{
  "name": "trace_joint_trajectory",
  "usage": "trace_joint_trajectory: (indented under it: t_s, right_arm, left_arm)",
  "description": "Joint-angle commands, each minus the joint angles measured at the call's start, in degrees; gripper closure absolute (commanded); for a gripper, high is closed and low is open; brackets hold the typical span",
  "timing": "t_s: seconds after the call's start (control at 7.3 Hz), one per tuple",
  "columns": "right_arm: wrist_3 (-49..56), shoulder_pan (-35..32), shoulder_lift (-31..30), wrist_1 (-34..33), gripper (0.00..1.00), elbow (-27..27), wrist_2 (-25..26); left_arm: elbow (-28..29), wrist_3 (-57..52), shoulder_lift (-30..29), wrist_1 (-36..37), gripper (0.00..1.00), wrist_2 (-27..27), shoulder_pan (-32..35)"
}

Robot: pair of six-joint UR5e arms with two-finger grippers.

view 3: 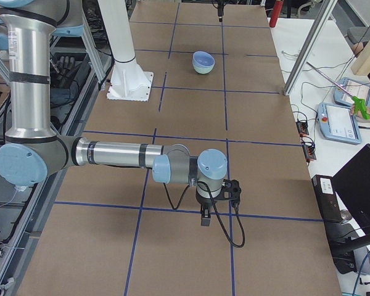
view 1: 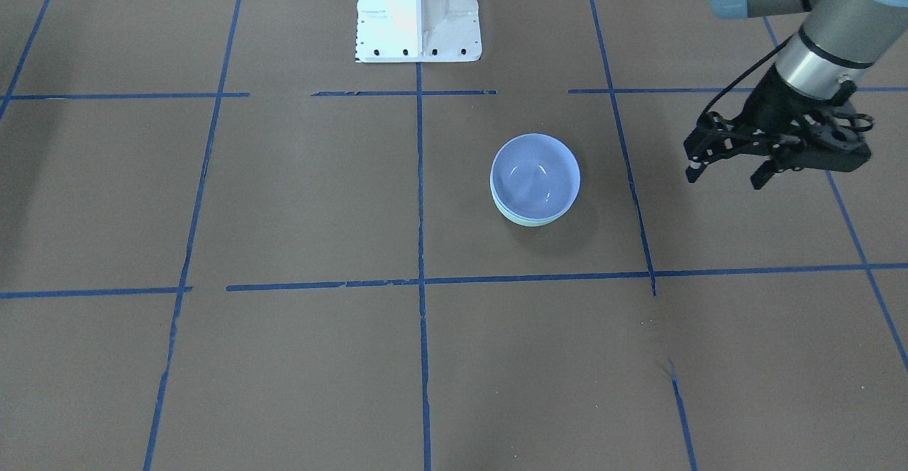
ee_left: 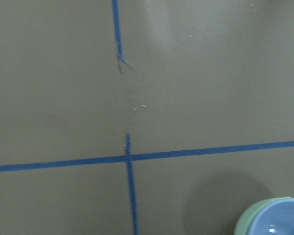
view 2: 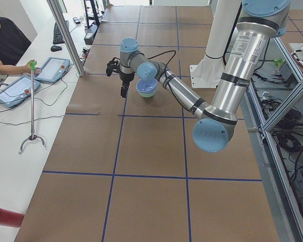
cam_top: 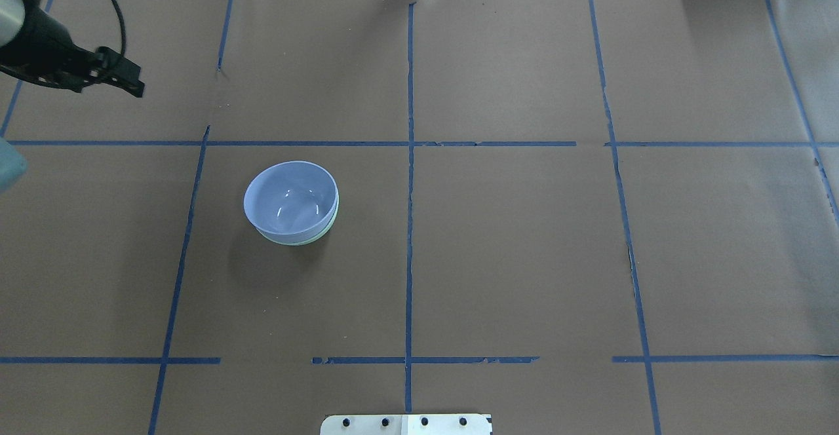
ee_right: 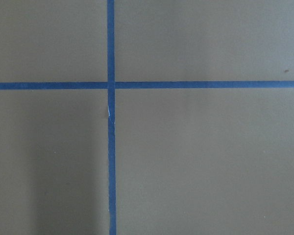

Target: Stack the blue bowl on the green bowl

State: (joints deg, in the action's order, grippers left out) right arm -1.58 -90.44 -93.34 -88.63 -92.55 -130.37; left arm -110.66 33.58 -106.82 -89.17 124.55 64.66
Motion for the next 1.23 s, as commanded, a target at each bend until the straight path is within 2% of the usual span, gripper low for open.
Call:
trace_joint_trajectory:
  t_s: [0.0,0.27,0.55,0.82,0.96,1.1]
  right_arm:
    - [0.0,0.0,0.0,0.0,0.0,0.0,0.0]
    - [0.0,0.0,0.0,0.0,0.0,0.0,0.0]
    - [0.0,0.0,0.0,0.0,0.0,0.0,0.0]
    - [0.0,0.0,0.0,0.0,0.0,0.0,0.0]
    - [0.0,0.0,0.0,0.0,0.0,0.0,0.0]
    - [0.0,0.0,0.0,0.0,0.0,0.0,0.0]
  left_arm:
    - [2.0,-19.5,4.6,6.0,0.0,0.2,11.5]
    - [9.7,-35.7,8.9,5.2,0.0,3.6,19.9]
    - [11.6,-37.1,13.1,5.0,0.0,5.3,21.1]
    - [19.0,-37.2,14.9,-2.7,0.0,5.4,21.5]
    - [21.3,-37.1,15.2,-5.9,0.0,6.7,21.7]
    - [21.9,-37.1,15.3,-6.0,0.0,8.6,22.4]
